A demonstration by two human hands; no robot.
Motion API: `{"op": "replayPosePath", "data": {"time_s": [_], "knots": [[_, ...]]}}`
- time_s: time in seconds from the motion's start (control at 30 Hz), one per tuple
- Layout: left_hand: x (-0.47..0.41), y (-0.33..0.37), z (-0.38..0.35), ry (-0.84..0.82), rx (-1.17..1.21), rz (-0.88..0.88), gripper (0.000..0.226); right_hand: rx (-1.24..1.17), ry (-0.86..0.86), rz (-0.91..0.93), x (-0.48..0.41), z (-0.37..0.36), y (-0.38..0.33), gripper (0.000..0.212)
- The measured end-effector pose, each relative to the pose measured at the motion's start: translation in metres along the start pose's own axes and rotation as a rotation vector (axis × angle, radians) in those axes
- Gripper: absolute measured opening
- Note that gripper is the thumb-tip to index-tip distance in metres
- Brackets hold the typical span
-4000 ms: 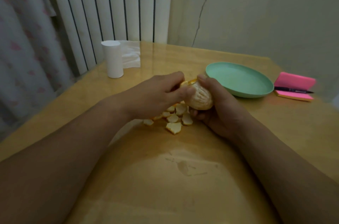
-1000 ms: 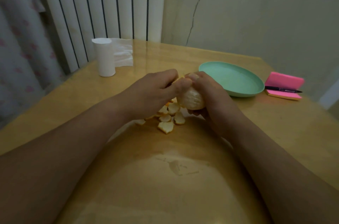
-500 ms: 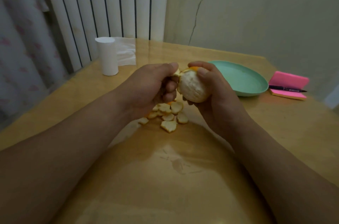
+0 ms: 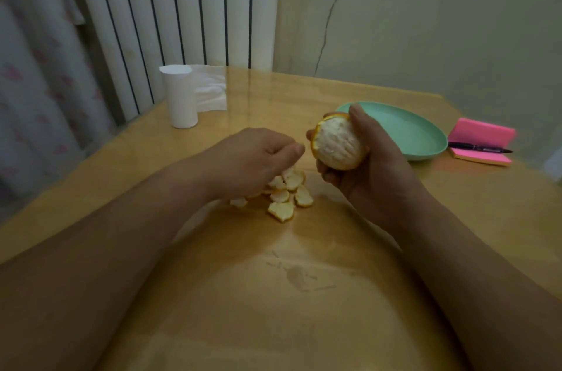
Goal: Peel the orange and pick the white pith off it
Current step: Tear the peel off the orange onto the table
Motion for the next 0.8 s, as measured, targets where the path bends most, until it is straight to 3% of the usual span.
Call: {"op": "replayPosePath", "data": {"time_s": [0.13,0.27,0.5,0.57,0.7,0.8], "knots": [[0.000,0.004,0.006,0.002,-0.098,-0.068,0.014,0.018,0.019,-0.045,0.001,0.001,0.004,0.039],[0.000,0.008,0.006,0.054,-0.043,-0.118,0.040,-0.012,0.007,-0.082,0.002,-0.002,0.006,0.033],[0.001,0.017,0.018,0.213,-0.012,-0.197,0.041,0.025,-0.095,-0.130,-0.001,-0.006,0.012,0.054],[0.001,0.014,0.016,0.195,-0.013,-0.179,0.039,0.119,-0.092,-0.077,0.000,-0.003,0.007,0.053],[-0.001,0.009,0.012,0.140,0.036,-0.163,0.039,0.445,0.071,0.022,0.002,0.011,-0.004,0.067],[-0.002,0.008,0.008,0.084,0.127,-0.162,0.039,0.717,0.110,0.200,0.013,0.003,-0.023,0.060]]}}
Point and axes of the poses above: each hand's wrist, its own x-axis away from the middle knuckle, its own z-axis out of the back of the hand, y = z × x, the point moved 10 cm from there along -x, towards the middle knuckle, and after that the axes turned 5 degrees about -z, right-handed, at the moved point
